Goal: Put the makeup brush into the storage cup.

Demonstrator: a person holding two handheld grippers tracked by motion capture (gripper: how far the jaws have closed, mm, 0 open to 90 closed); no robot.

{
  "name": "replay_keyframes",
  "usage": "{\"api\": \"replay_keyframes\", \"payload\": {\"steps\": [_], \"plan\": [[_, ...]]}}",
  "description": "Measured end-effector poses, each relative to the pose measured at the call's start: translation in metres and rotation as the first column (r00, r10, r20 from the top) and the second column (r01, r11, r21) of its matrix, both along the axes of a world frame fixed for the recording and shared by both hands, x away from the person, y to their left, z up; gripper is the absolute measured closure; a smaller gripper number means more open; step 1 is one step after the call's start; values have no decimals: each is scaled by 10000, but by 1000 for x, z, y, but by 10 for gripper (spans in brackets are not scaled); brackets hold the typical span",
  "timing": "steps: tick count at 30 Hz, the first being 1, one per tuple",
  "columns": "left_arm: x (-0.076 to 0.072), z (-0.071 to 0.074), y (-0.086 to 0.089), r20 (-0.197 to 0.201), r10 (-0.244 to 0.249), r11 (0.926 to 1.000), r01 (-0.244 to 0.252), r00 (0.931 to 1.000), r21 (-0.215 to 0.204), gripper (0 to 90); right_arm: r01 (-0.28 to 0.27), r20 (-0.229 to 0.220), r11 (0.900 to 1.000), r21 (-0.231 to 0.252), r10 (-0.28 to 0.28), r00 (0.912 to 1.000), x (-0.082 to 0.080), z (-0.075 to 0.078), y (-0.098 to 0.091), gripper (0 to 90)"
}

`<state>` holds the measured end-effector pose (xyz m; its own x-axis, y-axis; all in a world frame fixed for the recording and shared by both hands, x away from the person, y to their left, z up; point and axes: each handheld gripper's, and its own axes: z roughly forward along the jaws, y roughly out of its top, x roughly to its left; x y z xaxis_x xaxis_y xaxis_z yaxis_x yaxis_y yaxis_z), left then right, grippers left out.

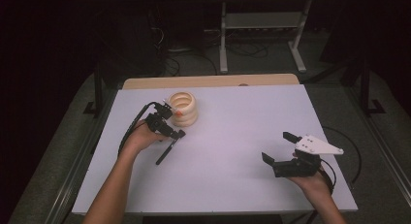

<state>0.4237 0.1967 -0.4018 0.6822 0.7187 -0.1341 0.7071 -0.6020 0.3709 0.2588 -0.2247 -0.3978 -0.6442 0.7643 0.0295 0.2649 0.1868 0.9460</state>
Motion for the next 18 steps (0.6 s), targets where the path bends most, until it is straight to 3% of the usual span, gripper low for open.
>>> {"api": "replay_keyframes", "payload": {"steps": [10,18], "plan": [[1,-4,-7,-318,-67,9996,76,9995,275,607,5,8,10000,-1,-5,10000,0,0,0,0],[2,-5,-12,-640,-293,9965,341,9975,761,662,7,22,10000,-14,-7,10000,0,0,-1,0]]}}
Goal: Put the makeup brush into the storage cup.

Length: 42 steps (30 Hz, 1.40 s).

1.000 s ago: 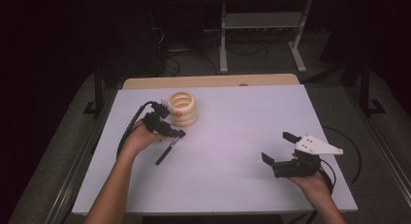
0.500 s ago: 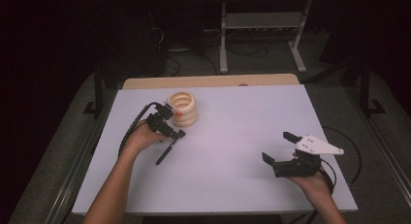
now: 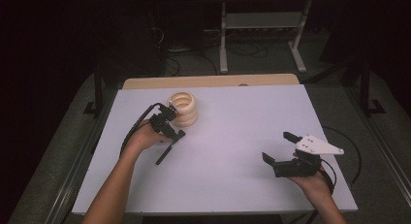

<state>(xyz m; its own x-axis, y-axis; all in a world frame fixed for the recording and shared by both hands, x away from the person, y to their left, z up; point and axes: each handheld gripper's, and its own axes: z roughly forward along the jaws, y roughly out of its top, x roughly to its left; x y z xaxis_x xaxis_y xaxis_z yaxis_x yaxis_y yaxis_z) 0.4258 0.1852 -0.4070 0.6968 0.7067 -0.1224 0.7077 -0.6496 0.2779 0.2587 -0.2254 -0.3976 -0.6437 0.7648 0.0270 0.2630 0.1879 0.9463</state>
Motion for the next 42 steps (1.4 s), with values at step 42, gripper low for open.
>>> {"api": "replay_keyframes", "payload": {"steps": [42], "plan": [[1,-7,-6,-391,0,9980,24,9992,628,769,17,26,10000,-1,-17,10000,0,0,0,0]]}}
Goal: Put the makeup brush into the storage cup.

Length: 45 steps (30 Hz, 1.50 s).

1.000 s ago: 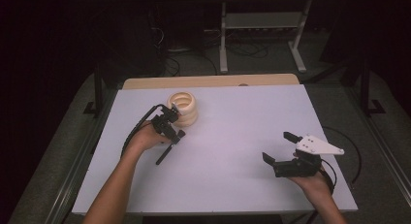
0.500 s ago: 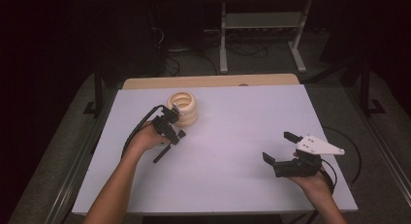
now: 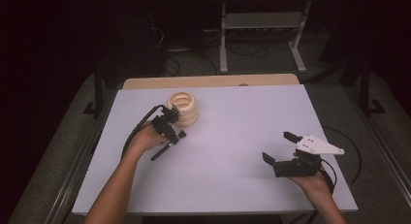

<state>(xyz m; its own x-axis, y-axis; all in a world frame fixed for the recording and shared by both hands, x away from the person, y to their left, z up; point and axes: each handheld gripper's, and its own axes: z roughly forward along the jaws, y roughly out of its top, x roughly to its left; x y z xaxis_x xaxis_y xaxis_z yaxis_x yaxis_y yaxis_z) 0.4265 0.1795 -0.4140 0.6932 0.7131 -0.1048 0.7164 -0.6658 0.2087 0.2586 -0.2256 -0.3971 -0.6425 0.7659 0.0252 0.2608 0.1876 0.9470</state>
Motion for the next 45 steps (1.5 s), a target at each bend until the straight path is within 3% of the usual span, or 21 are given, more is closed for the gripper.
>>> {"api": "replay_keyframes", "payload": {"steps": [15,22,25,32,38,39,45], "plan": [[-2,6,6,213,113,9993,-105,9997,-368,774,8,-1,10000,8,-8,10000,1,0,0,0],[-9,11,11,516,402,9928,-340,9979,-1153,775,11,-56,10000,0,-11,10000,1,-1,0,0],[-10,12,12,535,384,9931,-322,9978,-1130,776,11,-50,10000,35,-11,10000,0,-1,0,0],[-13,22,20,732,84,9885,28,9973,-1513,776,-27,-33,10000,12,27,10000,0,-2,1,0],[-16,27,24,866,-16,9778,197,9962,-2085,776,-62,-37,10000,-7,62,10000,0,-2,2,0],[-17,28,24,855,248,9716,-39,9960,-2367,776,-65,-70,10000,8,65,10000,0,-2,2,0],[-20,35,31,1023,403,9544,-80,9939,-2983,777,-47,-69,10000,-5,47,10000,0,-2,2,0]]}}
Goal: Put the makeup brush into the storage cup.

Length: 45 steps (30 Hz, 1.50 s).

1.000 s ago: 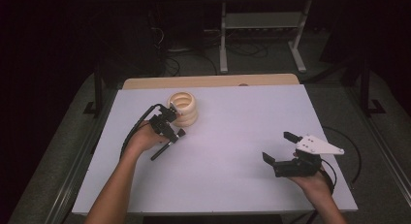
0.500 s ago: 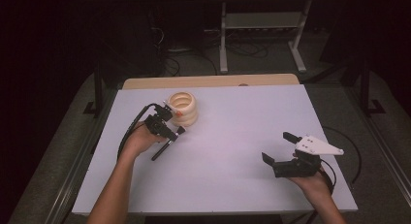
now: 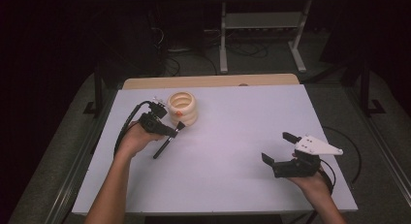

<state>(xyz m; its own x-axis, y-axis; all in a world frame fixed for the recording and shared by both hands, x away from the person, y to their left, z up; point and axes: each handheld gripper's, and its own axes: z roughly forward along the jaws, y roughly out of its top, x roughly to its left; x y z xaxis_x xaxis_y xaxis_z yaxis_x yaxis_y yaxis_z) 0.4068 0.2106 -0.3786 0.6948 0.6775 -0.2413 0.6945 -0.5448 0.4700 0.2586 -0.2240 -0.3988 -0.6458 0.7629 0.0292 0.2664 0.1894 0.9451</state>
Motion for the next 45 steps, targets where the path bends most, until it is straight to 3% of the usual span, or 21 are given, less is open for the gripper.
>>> {"api": "replay_keyframes", "payload": {"steps": [8,13,15,22,31,35,41,45], "plan": [[-3,6,9,296,212,9969,-188,9993,-763,777,-21,102,10000,26,20,9999,-1,1,1,0],[-4,8,13,451,267,9951,-223,9986,-965,777,-33,88,10000,-15,33,10000,0,1,1,0],[-5,10,17,569,352,9911,-276,9978,-1305,777,-12,114,10000,9,12,9999,-1,1,1,0],[-5,14,22,906,361,9868,-211,9952,-1606,777,-18,23,10000,49,17,10000,-1,1,2,0],[-7,20,26,1463,661,9749,-326,9870,-2204,777,-29,43,10000,47,29,10000,0,1,2,0],[-8,22,28,1767,798,9718,-371,9810,-2329,777,-35,1,10000,38,35,10000,-1,1,2,0],[-10,27,30,2063,1069,9587,-458,9726,-2808,777,-41,11,10000,66,40,10000,-1,1,2,0],[-11,30,31,2327,1131,9562,-421,9659,-2898,777,-34,-1,10000,63,34,10000,-1,1,2,0]]}}
